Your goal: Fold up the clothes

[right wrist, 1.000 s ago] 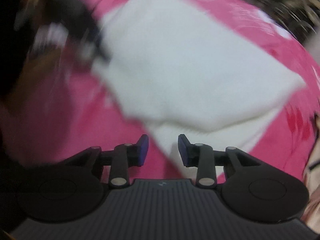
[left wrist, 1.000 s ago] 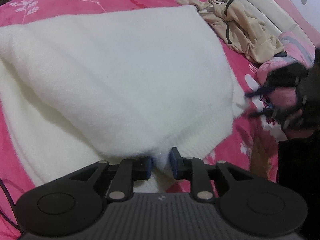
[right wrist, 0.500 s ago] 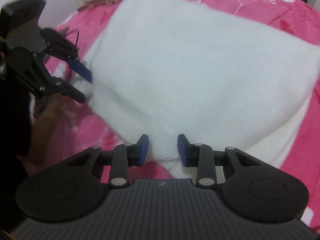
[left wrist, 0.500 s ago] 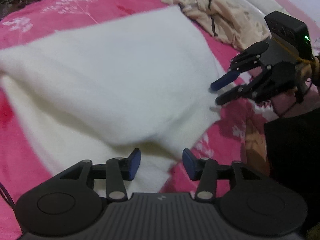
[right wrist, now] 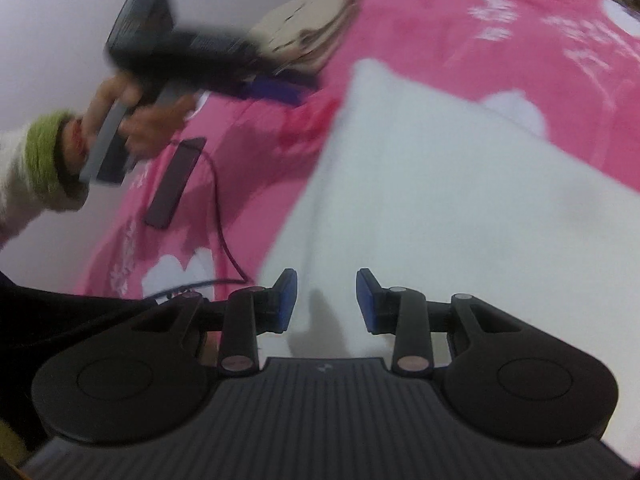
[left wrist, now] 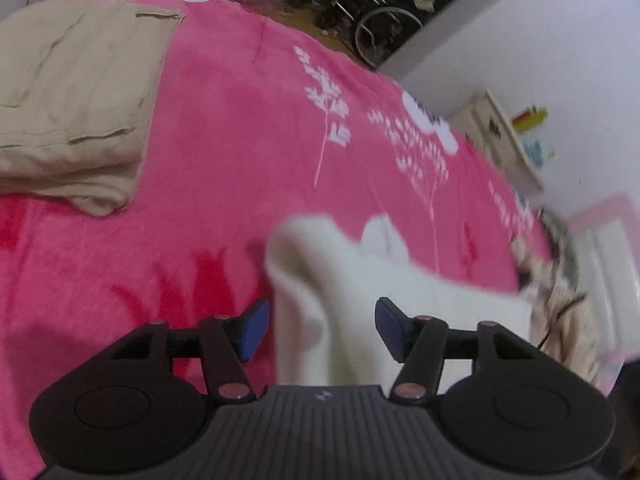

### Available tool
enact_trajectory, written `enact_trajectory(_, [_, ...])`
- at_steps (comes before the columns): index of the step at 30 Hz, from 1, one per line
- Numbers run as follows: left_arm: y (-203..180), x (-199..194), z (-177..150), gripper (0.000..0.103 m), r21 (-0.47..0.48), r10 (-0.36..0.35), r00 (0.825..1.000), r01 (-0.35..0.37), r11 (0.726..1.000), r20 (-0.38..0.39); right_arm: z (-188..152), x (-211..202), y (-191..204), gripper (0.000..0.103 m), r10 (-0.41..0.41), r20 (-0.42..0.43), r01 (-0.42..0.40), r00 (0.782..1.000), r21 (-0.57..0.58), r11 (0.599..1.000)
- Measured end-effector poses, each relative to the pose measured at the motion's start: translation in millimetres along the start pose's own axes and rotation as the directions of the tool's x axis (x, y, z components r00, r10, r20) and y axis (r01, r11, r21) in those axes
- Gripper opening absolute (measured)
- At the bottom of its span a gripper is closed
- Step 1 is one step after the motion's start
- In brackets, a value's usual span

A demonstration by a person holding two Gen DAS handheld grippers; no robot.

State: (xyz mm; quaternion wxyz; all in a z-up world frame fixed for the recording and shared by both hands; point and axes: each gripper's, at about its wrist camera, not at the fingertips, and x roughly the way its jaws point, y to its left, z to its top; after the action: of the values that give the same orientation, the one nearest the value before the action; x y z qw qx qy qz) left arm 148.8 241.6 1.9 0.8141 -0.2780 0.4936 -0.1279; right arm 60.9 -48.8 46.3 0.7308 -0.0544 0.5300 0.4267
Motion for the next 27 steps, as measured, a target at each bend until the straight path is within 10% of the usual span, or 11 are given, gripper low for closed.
enact_trajectory(7, [-14, 39, 20, 0.058, 0.039, 0.027, 0.999, -0.026, 0.999, -0.033, 17, 39, 20, 0.032, -0.099, 0.08, 0.112, 0.992, -0.176, 0.978])
enact_trajectory(14, [4, 55, 9, 0.023, 0.103, 0.017, 0.999, -0.02, 0.995, 0.034, -3, 70, 32, 0.031, 0.015, 0.026, -0.006, 1.0, -0.321, 0.947])
enact_trajectory(20, [18, 55, 4, 0.032, 0.193, -0.036, 0.998, 0.025, 0.981, 0.054, -2, 83, 37, 0.029, 0.067, -0.042, -0.078, 0.997, -0.379, 0.922])
enact_trajectory(27, [40, 42, 18, 0.052, 0.091, -0.081, 0.995, 0.075, 0.993, 0.066, 39, 33, -2, 0.03, 0.051, 0.174, -0.007, 0.983, -0.243, 0.97])
